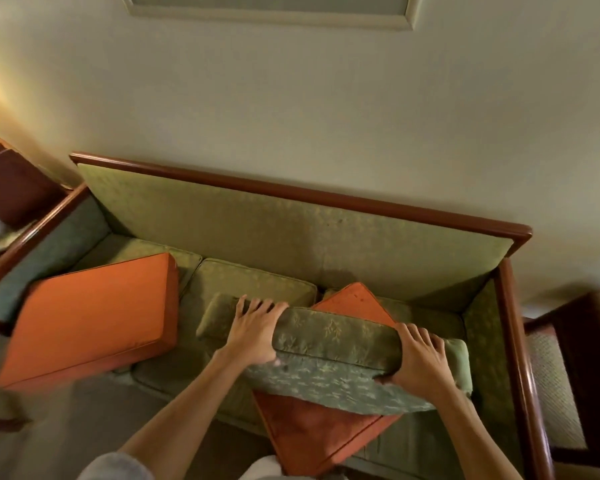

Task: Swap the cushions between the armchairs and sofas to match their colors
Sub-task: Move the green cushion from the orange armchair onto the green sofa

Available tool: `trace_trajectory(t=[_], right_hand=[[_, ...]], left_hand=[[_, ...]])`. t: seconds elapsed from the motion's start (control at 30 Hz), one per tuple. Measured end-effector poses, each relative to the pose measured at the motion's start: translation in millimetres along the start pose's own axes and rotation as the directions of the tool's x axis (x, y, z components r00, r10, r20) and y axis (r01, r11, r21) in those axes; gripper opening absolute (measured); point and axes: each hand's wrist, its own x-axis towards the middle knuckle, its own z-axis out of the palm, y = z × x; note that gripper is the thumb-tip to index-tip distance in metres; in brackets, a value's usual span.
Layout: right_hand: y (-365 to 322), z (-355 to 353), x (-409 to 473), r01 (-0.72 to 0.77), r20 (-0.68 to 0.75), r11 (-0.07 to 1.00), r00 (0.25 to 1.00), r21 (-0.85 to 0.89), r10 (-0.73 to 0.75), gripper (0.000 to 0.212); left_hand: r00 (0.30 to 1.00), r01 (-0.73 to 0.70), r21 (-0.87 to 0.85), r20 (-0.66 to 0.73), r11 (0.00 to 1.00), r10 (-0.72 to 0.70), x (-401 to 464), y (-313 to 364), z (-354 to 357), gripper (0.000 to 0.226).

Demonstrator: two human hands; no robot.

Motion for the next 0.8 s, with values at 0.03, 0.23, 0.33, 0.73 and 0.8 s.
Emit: trace_trajectory(t=[0.03,0.23,0.33,0.73,0.8], right_hand=[[-2,2,0,0.007,-0.021,1.000,1.000,0.008,-0.007,0.108],[-30,-15,29,0.020,-0.050,0.998,0.999,0.066,-0.017,0.094],[-51,-36,61,0.062,-0.065,0.993,0.996,0.096,-0.056,0.090],[-219,-60,247,0.090,-0.122,0.993,0.989,0.077,-0.080,0.078],[-241,-56,280,0.082,-0.136,0.993,0.988,0.082,-0.070,0.078]], left_hand=[[1.000,0.007,-0.015,-0.003,1.000,-0.007,-1,-2,1,0.118],[1.000,0.011,-0.107,-0.026,0.994,-0.014,14,-33,-13,0.103],[0.999,0.008,-0.151,-0.038,0.989,-0.014,35,-65,-32,0.103],[0.987,-0.094,-0.107,-0.144,0.990,0.078,159,-294,-103,0.097],[0.986,-0.107,-0.112,-0.138,0.988,0.091,190,-325,-109,0.096]])
